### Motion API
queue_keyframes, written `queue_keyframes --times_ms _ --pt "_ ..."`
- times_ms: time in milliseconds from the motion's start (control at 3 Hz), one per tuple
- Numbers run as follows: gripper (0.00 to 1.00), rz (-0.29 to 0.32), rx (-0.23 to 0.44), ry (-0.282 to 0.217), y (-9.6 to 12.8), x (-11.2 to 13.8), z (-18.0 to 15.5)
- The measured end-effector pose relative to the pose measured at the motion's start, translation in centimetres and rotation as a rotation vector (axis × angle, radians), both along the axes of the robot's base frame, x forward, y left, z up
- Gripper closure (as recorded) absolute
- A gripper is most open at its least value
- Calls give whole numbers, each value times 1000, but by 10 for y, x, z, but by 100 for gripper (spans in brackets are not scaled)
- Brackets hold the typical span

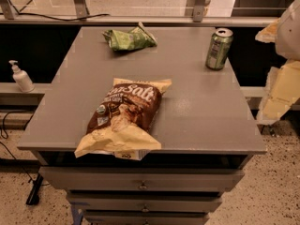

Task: Move brown chip bag near green can

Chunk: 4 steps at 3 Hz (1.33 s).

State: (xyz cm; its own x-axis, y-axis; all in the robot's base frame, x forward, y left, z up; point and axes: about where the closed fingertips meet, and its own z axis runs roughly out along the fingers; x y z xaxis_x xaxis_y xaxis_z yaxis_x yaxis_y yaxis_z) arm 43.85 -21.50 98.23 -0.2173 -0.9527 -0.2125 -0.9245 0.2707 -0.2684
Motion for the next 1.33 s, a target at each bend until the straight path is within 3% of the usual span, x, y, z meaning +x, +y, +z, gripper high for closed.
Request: queue_keyframes --times_ms 333,667,1000,1333 --pt "0 0 0 0 0 0 0" --pt "0 -19 93 -7 10 6 -13" --pt "0 -37 267 -18 41 11 -37" --pt "0 -38 455 -28 87 19 -53"
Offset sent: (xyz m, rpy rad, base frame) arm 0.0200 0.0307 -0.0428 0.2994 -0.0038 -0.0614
